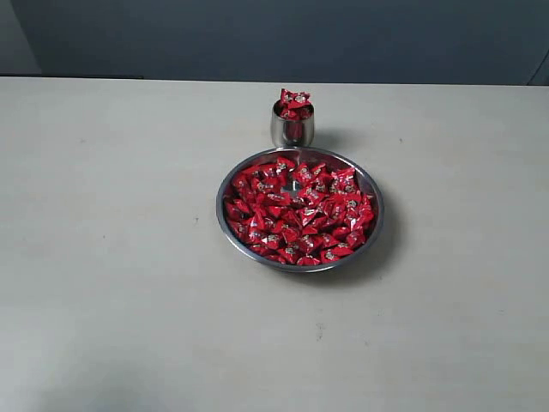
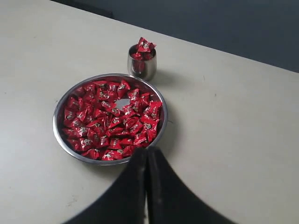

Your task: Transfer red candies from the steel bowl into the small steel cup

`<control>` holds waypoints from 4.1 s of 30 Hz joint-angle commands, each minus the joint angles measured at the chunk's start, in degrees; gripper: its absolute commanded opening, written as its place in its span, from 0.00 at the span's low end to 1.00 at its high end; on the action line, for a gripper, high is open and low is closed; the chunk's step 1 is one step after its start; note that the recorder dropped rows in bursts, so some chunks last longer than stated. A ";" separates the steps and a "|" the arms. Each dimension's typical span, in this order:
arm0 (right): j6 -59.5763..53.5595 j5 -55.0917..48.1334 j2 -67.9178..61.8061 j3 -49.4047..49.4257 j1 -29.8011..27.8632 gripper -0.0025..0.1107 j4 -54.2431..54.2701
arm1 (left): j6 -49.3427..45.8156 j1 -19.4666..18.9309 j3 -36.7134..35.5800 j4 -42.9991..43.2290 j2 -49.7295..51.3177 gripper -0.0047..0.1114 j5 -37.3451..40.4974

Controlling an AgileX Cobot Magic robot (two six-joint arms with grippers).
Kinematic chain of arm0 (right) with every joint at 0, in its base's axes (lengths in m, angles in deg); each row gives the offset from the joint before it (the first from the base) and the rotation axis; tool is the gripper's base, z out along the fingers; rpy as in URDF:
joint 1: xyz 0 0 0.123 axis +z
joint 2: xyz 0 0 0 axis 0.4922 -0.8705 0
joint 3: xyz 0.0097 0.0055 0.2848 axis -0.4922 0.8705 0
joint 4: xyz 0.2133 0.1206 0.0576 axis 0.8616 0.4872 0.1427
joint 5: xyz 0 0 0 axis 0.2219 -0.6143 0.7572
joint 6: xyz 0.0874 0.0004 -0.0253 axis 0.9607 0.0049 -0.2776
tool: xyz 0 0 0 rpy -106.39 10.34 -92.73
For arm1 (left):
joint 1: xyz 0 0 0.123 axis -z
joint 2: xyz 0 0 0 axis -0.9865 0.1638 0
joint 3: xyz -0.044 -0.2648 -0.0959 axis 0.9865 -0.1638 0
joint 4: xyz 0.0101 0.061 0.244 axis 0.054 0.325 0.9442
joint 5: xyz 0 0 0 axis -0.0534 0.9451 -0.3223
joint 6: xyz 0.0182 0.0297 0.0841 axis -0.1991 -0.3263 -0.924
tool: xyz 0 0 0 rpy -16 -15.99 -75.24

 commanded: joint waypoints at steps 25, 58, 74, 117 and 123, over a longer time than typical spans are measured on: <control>0.03 13.01 10.28 12.05 -2.72 0.01 -1.13 | 0.09 0.46 0.48 0.11 -0.27 0.04 -0.31; 0.03 29.67 34.13 43.84 -29.29 0.01 1.03 | 0.09 0.46 0.48 0.11 -0.27 0.04 -0.31; 0.03 28.12 34.13 43.84 -30.44 0.01 1.28 | 0.09 0.46 0.48 0.11 -0.27 0.04 -0.31; 0.03 27.97 34.13 43.84 -30.44 0.01 1.28 | 0.09 0.46 0.48 0.11 -0.27 0.04 -0.31; 0.03 27.97 34.13 43.84 -30.44 0.01 1.28 | 0.09 0.46 0.48 0.11 -0.27 0.04 -0.31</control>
